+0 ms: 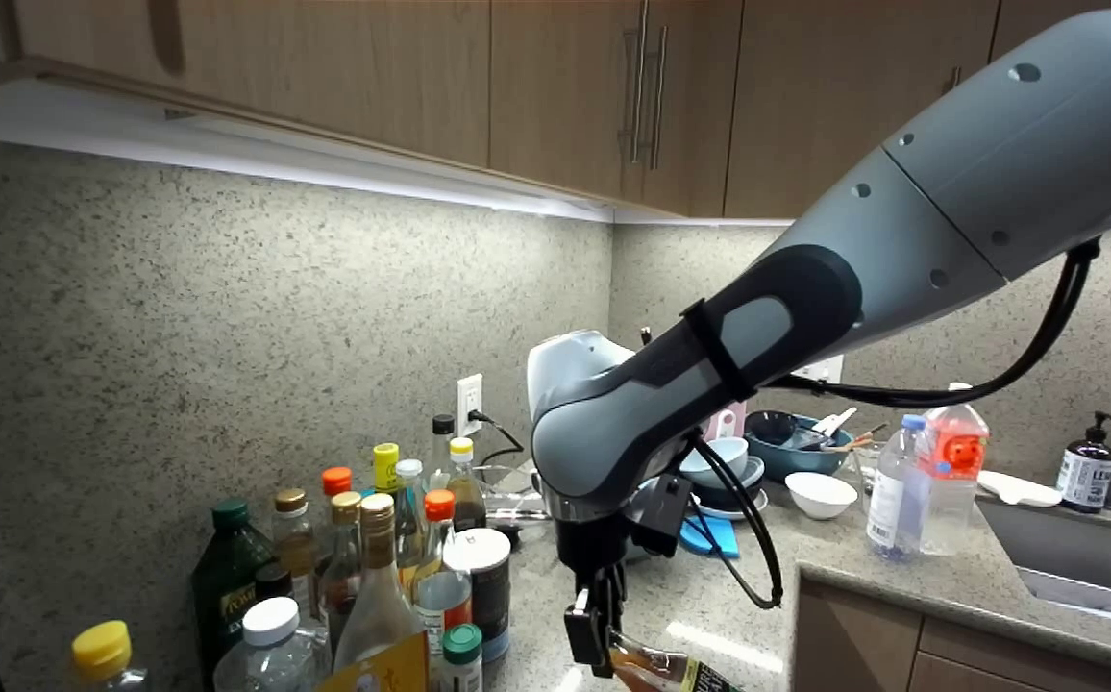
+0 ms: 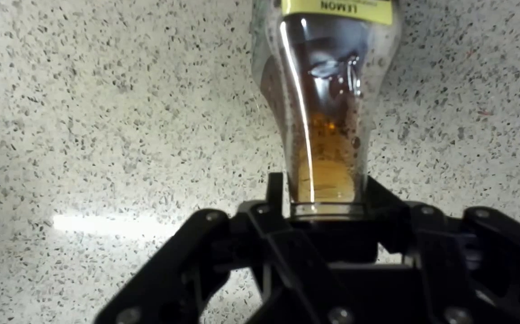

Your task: Lay the bottle with the black cap down.

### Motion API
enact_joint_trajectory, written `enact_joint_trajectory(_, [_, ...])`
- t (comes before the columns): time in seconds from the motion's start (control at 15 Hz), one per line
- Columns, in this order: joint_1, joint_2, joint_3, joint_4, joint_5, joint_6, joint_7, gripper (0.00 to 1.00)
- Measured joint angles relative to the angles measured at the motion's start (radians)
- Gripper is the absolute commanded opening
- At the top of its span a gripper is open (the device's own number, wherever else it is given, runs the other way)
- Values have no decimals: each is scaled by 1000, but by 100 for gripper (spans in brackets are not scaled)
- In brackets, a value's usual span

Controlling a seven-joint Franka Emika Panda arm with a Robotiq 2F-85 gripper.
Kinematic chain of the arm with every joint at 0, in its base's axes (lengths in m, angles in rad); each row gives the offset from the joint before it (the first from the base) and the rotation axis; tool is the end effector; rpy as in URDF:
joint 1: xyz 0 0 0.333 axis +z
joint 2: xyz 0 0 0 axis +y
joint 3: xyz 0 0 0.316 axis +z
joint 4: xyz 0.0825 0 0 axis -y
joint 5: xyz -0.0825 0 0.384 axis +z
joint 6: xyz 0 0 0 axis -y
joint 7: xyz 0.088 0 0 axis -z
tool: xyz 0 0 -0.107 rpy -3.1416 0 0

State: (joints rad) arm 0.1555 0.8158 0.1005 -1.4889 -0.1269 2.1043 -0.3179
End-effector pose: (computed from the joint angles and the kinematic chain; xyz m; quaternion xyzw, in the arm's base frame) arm 0.6740 0.1598 0.1732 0.9470 0.3059 -0.0977 0.0103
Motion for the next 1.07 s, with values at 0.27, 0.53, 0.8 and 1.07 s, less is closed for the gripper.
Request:
enact_joint_trajectory(0.27, [-7,0,1,-3,0,1,-15,94])
enact_joint_trajectory(0.53, [-10,0,1,-3,0,1,-19,100])
enact_joint_trajectory(0.8, [-11,0,1,-3,0,1,-20,100])
enact_joint_trajectory(1.07, [-11,0,1,-3,0,1,-20,100])
